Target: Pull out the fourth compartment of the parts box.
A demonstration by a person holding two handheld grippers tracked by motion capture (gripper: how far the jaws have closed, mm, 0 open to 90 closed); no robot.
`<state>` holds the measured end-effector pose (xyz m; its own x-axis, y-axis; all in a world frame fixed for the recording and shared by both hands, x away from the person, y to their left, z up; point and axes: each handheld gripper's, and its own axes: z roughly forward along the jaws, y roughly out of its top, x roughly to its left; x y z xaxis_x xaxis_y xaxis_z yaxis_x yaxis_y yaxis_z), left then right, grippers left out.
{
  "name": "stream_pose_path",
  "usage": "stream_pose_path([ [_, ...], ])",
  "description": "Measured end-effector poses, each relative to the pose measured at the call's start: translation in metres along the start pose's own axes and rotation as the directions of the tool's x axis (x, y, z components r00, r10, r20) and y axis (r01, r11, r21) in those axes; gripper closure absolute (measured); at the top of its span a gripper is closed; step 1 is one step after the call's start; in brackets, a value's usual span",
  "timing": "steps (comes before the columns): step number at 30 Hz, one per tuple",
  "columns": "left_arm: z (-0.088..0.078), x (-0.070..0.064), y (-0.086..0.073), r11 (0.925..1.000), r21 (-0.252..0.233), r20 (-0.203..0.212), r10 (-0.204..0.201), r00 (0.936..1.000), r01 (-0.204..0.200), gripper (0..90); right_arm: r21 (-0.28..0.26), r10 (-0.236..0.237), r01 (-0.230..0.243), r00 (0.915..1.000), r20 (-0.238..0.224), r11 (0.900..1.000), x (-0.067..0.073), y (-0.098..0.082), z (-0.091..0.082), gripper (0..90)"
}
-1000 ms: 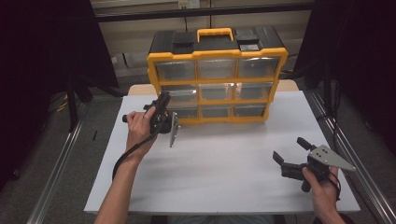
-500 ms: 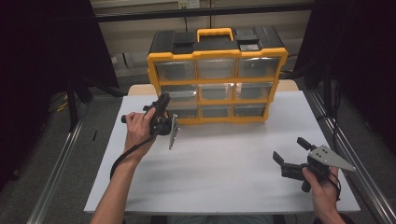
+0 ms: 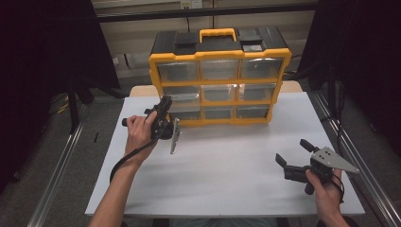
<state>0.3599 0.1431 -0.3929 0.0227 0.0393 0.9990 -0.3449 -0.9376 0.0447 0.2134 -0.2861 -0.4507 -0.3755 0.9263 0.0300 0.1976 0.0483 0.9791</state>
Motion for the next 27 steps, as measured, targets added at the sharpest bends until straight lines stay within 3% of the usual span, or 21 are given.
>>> stream_pose_path([
  [1,-0.002,0.000,0.000,1.0000,0.004,-0.015,0.001,0.9999,-0.001,79.4,0.003,-0.004,0.004,1.0000,-0.001,1.000,0.000,0.000,0.000,0.0],
  [27,-0.014,-0.004,0.001,0.9997,-0.017,-0.014,-0.019,0.9997,0.018,78.9,0.001,-0.006,0.006,1.0000,-0.001,1.000,0.000,0.000,-0.001,0.0],
])
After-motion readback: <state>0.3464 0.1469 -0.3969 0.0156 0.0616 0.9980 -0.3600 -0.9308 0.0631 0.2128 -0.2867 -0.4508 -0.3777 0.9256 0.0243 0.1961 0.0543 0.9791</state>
